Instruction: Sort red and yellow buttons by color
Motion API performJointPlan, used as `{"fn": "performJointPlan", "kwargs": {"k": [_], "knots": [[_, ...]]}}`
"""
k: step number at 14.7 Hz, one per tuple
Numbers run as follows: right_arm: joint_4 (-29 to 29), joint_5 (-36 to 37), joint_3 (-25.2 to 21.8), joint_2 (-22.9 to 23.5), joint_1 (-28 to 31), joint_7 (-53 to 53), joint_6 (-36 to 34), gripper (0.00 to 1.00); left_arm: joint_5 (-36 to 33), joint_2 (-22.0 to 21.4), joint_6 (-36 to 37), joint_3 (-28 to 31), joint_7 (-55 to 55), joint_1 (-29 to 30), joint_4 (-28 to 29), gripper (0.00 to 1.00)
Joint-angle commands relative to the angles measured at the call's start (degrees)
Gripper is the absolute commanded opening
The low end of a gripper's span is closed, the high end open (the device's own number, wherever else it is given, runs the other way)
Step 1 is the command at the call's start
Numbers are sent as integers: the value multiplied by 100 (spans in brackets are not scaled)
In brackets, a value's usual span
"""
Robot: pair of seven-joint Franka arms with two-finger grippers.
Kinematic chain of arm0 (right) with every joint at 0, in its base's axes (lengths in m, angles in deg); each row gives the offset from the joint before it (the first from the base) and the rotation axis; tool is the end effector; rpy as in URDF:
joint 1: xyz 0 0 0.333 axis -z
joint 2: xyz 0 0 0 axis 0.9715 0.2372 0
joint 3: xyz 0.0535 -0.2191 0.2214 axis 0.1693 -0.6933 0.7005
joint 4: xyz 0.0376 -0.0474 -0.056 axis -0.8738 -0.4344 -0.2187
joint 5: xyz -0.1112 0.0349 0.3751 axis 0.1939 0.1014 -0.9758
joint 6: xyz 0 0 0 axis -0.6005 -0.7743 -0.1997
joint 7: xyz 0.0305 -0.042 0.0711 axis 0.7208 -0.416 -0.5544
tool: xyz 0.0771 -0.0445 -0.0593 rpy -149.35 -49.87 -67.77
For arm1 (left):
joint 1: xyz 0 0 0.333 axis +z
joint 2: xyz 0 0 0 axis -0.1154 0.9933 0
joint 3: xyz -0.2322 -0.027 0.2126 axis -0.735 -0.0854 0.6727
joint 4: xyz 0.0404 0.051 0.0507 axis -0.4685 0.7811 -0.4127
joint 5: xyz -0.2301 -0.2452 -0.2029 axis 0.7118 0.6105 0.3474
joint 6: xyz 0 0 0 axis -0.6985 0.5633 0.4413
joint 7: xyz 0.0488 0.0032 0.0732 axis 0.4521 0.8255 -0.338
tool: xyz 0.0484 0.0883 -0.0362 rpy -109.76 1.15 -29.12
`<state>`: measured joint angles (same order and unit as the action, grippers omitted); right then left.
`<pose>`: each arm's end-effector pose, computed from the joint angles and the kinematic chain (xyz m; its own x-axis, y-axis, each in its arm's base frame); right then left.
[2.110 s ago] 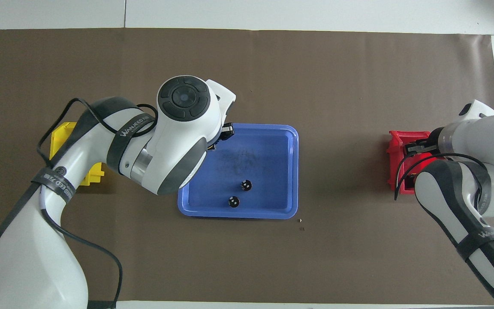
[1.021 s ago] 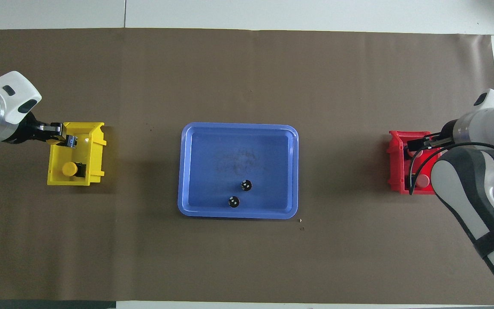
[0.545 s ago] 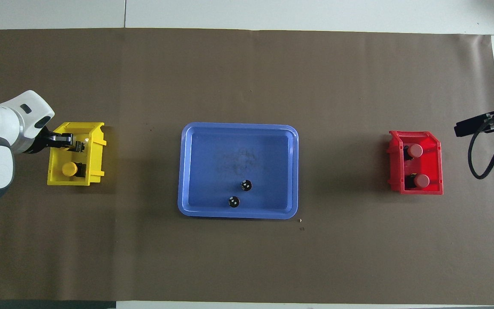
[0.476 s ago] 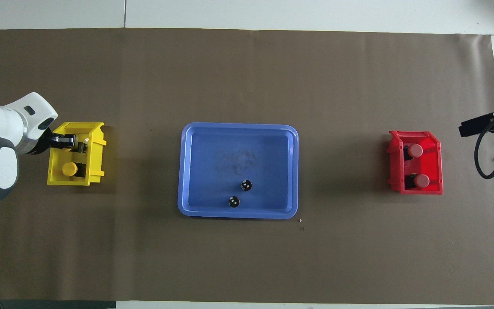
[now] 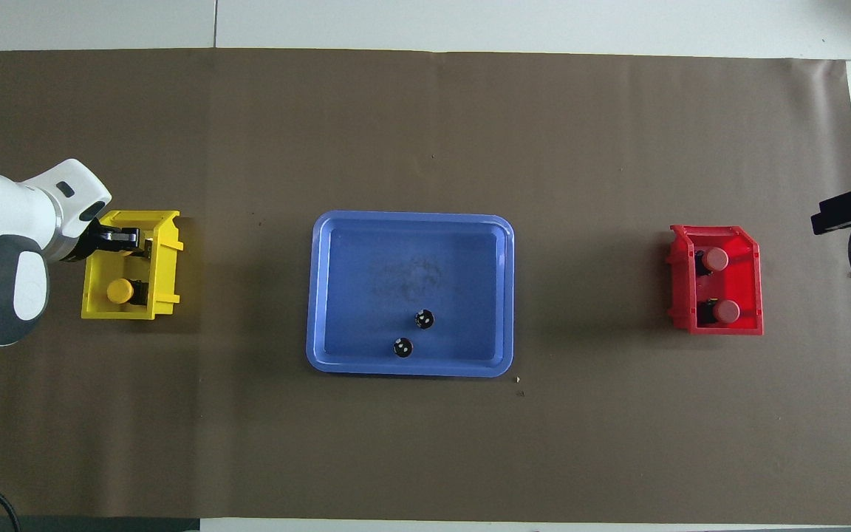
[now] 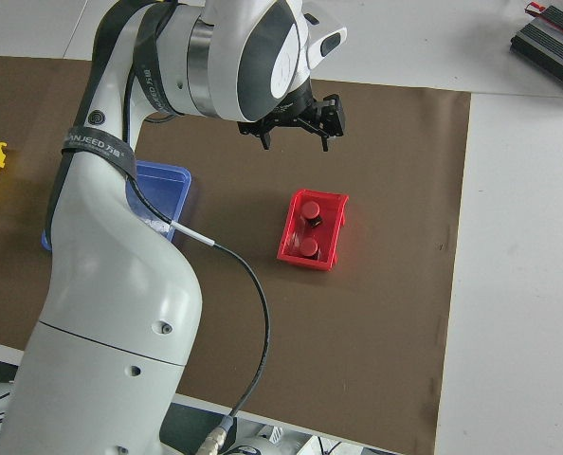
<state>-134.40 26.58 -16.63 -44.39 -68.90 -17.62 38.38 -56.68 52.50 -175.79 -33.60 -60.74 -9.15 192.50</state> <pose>0.5538 -0.0625 0.6071 0.9978 0.0360 -0.0549 0.0369 -0.9992 0.0158 0.5585 -0.0207 0.3732 0.9919 -0.1109 0.0613 -0.1087 -0.9934 -0.0379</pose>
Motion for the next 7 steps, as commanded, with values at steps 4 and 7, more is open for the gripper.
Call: {"fn": "performJointPlan", "kwargs": {"k": [4, 7], "knots": [[18, 74, -60, -9, 1, 105, -98, 99, -23, 94, 1000, -39, 91, 6, -1029, 95], [54, 74, -34, 9, -8, 87, -107, 100, -23, 41, 2476, -91, 153, -46, -2364, 100]]}}
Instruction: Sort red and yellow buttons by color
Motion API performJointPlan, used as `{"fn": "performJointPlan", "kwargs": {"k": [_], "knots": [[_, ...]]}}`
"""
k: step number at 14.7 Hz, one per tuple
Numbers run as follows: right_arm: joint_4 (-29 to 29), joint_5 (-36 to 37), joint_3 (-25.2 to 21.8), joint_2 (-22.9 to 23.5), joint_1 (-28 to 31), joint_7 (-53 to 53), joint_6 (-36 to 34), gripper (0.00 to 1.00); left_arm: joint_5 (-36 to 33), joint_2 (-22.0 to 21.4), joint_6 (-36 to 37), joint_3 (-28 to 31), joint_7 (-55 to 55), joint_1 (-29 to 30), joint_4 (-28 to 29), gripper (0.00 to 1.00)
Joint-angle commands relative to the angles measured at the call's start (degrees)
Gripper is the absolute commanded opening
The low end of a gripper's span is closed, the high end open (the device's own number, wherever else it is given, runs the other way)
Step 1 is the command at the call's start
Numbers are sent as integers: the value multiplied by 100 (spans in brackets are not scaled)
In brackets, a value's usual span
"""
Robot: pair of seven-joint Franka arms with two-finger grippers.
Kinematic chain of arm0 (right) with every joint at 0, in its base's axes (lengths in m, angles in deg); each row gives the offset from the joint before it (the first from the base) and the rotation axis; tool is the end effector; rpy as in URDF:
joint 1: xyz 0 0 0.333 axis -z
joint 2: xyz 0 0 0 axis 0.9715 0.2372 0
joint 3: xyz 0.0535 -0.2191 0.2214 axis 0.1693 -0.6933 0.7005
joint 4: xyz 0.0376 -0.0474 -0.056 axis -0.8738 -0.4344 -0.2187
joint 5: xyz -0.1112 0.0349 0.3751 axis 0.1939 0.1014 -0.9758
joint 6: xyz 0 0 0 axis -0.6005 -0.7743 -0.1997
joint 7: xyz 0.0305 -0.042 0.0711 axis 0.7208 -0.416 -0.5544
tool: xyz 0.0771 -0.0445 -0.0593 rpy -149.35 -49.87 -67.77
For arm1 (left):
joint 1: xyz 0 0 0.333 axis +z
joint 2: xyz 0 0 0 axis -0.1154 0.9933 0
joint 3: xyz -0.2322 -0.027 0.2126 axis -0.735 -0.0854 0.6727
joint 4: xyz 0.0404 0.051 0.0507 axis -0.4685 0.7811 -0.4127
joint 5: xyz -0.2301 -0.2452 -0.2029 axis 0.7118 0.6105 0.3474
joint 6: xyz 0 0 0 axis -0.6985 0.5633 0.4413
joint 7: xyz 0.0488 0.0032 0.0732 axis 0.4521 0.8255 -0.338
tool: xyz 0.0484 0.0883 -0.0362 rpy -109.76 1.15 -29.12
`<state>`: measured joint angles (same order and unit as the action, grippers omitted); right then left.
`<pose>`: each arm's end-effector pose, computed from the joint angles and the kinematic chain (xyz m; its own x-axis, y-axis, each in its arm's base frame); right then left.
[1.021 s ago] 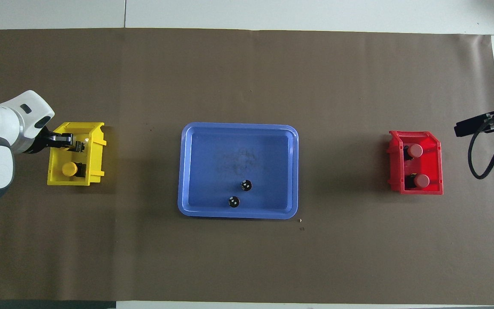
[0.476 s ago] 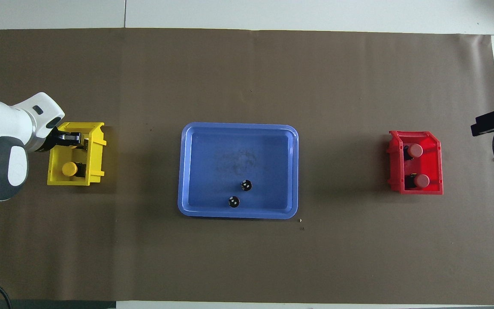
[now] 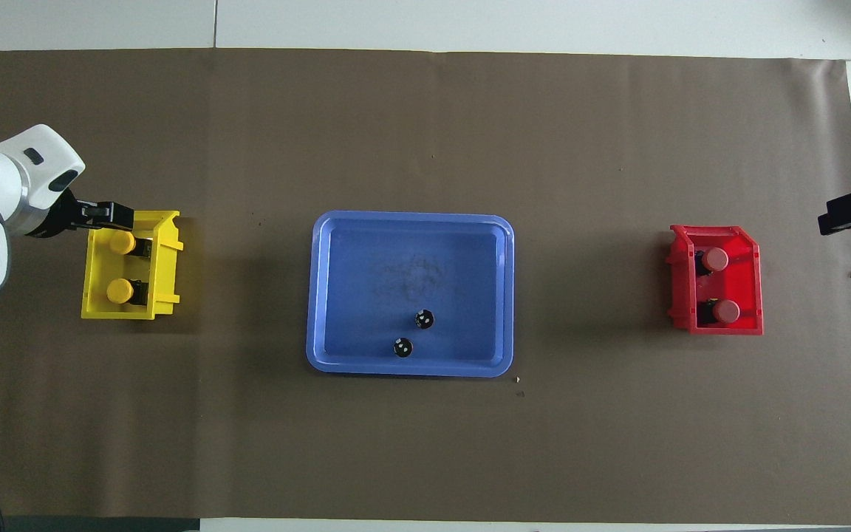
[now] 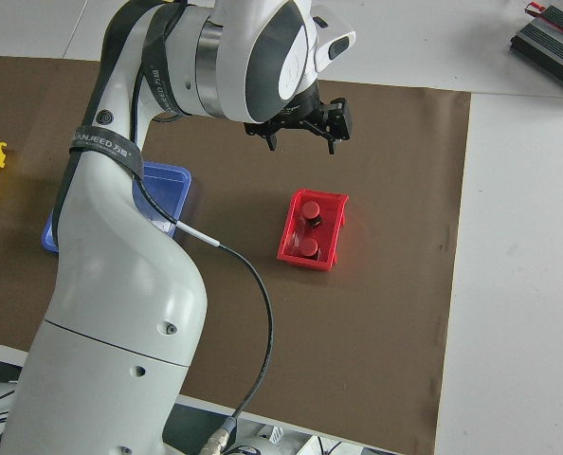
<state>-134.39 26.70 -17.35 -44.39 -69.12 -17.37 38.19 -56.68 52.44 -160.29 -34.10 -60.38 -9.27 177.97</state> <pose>0.5529 -0.0674 0.6069 0.9980 0.0228 -0.0583 0.0239 -0.9996 0.0179 0.5869 -0.0265 0.4668 0.9920 -0.1180 0.0451 -0.1162 -0.9923 -0.0422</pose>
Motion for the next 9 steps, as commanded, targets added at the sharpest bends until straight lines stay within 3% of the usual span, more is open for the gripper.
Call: {"fn": "performJointPlan", "kwargs": {"k": [1, 4, 9], "knots": [[53, 71, 39, 9, 14, 62, -96, 100, 29, 20, 1400, -68, 134, -35, -1307, 100], [44, 88, 39, 0, -4, 54, -96, 100, 372, 55, 2640, -112, 90, -27, -2441, 100], [79, 124, 47, 35, 14, 106, 18, 100, 364, -15, 3057, -129, 82, -35, -2576, 100]]}}
